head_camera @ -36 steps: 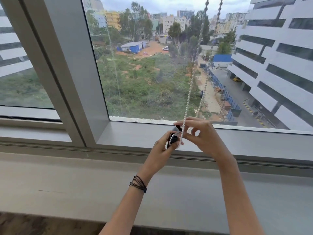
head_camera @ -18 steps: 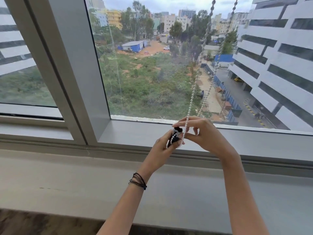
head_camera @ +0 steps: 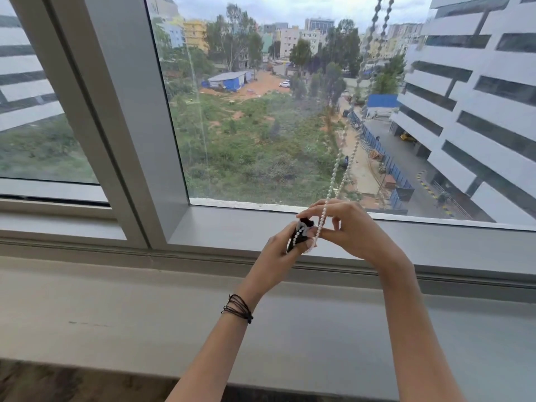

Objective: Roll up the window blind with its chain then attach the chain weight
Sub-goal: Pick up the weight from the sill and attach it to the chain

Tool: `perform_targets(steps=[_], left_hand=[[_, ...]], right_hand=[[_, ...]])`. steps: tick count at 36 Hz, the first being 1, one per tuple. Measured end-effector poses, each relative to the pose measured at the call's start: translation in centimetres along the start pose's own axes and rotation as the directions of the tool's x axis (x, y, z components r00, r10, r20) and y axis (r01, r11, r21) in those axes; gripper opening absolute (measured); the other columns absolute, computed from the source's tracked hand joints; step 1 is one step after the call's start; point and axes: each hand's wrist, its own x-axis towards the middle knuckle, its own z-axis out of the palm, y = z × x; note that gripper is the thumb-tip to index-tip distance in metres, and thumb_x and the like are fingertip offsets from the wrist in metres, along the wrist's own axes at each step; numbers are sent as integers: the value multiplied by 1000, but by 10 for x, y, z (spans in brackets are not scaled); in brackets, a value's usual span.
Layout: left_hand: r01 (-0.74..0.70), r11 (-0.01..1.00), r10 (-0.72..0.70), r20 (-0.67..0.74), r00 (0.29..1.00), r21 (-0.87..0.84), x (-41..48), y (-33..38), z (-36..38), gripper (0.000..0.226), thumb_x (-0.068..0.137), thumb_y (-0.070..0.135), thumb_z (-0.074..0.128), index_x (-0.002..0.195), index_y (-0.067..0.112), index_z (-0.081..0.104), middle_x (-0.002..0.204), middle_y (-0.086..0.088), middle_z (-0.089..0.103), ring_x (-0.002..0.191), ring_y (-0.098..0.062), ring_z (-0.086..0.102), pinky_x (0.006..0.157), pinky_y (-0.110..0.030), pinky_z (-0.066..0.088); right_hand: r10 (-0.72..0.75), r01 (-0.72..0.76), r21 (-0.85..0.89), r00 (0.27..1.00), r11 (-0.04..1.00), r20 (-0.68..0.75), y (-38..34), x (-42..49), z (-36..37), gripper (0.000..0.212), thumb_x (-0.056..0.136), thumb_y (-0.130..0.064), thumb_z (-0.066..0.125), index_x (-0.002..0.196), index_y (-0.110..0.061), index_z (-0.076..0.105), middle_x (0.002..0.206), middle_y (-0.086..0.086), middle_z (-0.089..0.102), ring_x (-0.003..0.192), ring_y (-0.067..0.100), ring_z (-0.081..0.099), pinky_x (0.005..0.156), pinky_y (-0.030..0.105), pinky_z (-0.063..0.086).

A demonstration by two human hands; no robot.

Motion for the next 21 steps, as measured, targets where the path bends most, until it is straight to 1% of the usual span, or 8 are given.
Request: perform_targets(steps=[5,9,10,11,13,15,19,21], left_hand=[[-6,1000,5,10,1000,14,0,1,0,10,95,16,52,102,22,54,92,21,62,87,4,56,78,-17,43],[-19,999,19,8,1000,26,-1,4,-2,9,95,12,52,97,20,52,95,-1,65,85,3,57,76,-17,43],[-19,1000,19,11,1000,20,-2,5,-3,9,94,12,53,99,20,52,96,-3,65,86,2,57,76,-16,42],[-12,1000,12,15,1000,9,-2,7,-3,13,94,12,53,105,20,51,96,-1,65,88,0,59,76,-16,42],[13,1000,-13,25,1000,-7,-3,9,-3,34,94,14,54,126,23,45,94,9,66,91,-5,61,76,-17,42],[28,1000,-28,26,999,11,-4,8,-3,44,94,16,55,133,23,37,89,16,66,85,-1,60,75,-18,43],[48,997,-47,-12,999,65,-2,8,-5,36,91,17,59,118,26,37,92,9,71,87,-2,62,82,-22,46],[61,997,-60,-22,998,57,-2,8,-6,31,91,17,60,106,31,38,96,5,72,88,-1,63,83,-18,46]], right_hand=[[-3,3,5,1000,1000,-18,0,-1,0,25,78,-3,71,101,-13,71,94,0,69,78,25,59,61,4,37],[-8,8,17,1000,1000,-17,0,-3,0,26,78,-2,70,100,-15,71,91,2,67,73,17,55,59,4,37],[-6,7,21,1000,1000,-15,1,-2,0,26,78,-2,70,100,-16,71,90,2,66,71,15,53,59,5,37],[-2,2,22,1000,1000,-14,1,-2,0,26,78,-2,71,100,-16,71,89,1,65,70,13,52,58,6,37],[15,-14,20,1000,1000,-18,2,-2,1,25,78,-5,71,99,-19,71,87,-2,63,70,11,52,58,7,38],[24,-24,16,999,1000,-29,2,-3,1,24,78,-8,71,98,-20,71,83,-9,59,70,6,50,59,7,38],[17,-17,13,999,1000,-30,1,-4,0,21,77,-11,72,97,-19,71,81,-15,56,69,2,50,59,6,37],[12,-12,3,999,1000,-30,1,-4,0,21,77,-11,73,97,-19,71,83,-11,60,67,4,51,59,5,37]])
